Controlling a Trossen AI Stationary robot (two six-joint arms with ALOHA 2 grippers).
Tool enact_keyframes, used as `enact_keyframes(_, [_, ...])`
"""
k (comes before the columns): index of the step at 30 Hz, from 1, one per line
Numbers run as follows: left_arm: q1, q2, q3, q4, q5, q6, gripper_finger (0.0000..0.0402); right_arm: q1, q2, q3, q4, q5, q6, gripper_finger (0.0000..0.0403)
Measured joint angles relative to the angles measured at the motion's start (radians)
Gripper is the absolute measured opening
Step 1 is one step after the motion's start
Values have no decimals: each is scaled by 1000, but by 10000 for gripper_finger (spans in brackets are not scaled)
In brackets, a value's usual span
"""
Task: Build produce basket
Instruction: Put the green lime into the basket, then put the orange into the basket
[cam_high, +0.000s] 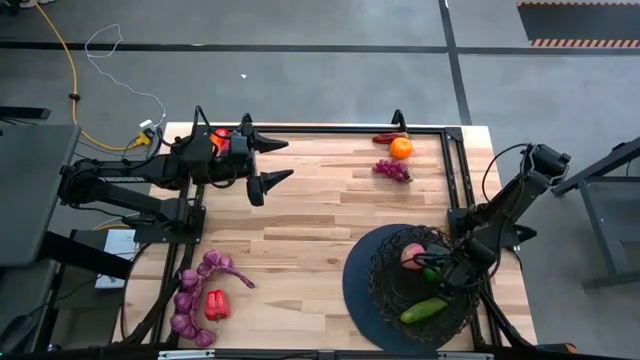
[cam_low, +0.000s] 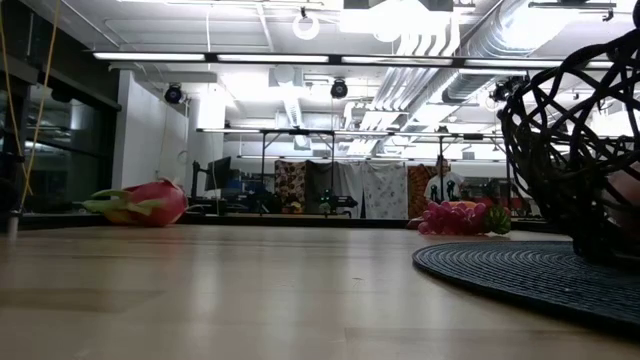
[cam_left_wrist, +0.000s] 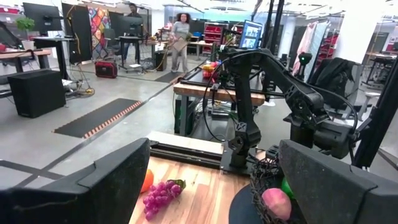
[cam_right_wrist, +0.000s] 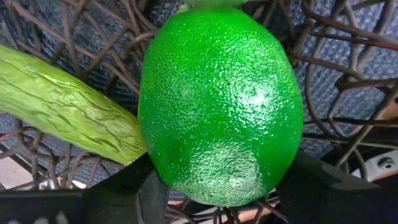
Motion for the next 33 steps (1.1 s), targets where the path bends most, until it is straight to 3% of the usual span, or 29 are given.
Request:
enact_keyframes(4, [0, 0, 0, 0, 0, 0, 346, 0, 0, 0, -1, -5, 0, 245])
enact_keyframes(15, [0, 0, 0, 0, 0, 0, 346, 0, -13, 21, -83, -33, -22, 377])
enact_keyframes(23, [0, 0, 0, 0, 0, 8, 346, 0, -90, 227, -334, 7, -95, 394])
enact_keyframes(25, [0, 0, 0, 0, 0, 21, 346, 0, -108, 307, -397, 61, -68, 394])
enact_keyframes(28, [0, 0, 0, 0, 0, 26, 346, 0, -130, 444, -469, 228, 3, 394])
enact_keyframes(33, [0, 0, 0, 0, 0, 26, 346, 0, -148, 668, -512, 674, 51, 394])
